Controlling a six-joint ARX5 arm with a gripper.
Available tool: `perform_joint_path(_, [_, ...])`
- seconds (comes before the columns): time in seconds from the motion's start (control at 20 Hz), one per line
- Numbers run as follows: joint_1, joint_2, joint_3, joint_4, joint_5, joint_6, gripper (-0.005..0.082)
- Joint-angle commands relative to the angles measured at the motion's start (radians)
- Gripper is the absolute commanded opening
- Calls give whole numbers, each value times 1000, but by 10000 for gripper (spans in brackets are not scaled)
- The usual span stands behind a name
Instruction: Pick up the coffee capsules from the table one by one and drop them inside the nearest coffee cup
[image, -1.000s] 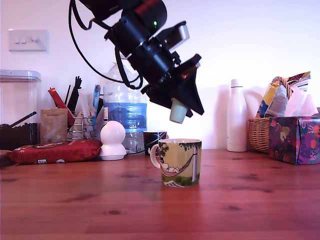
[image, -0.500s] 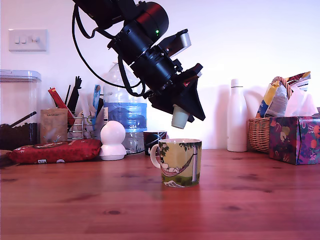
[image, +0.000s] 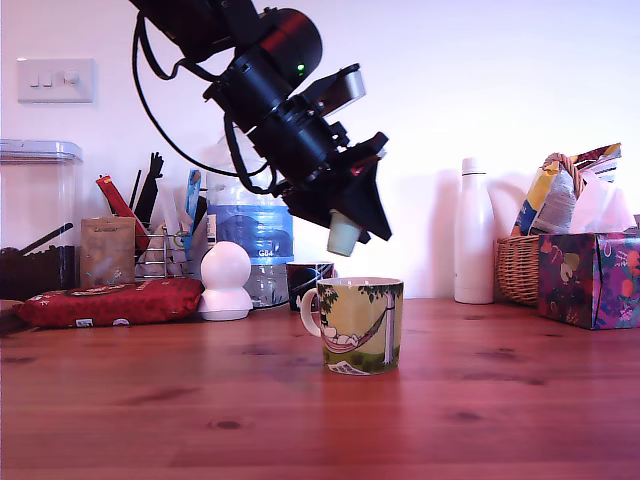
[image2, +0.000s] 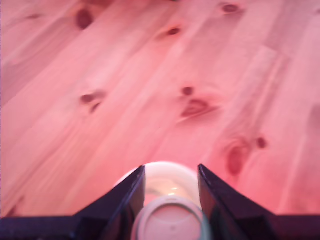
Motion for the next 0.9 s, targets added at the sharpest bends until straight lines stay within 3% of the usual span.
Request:
perform_joint_path(0.0, [-2, 21, 8, 2, 2, 5, 201])
perform_joint_path(0.5, [-1, 22, 8, 11, 3, 25, 209])
perform_joint_path(0.55, [-1, 22, 8, 24, 14, 32, 298])
perform_joint_path(0.65, [-2, 22, 8, 45, 16, 30, 673])
perform_joint_path(0.7, [-2, 22, 8, 45, 17, 35, 748])
perform_joint_path(0.85, [-4, 22, 8, 48, 24, 34, 747])
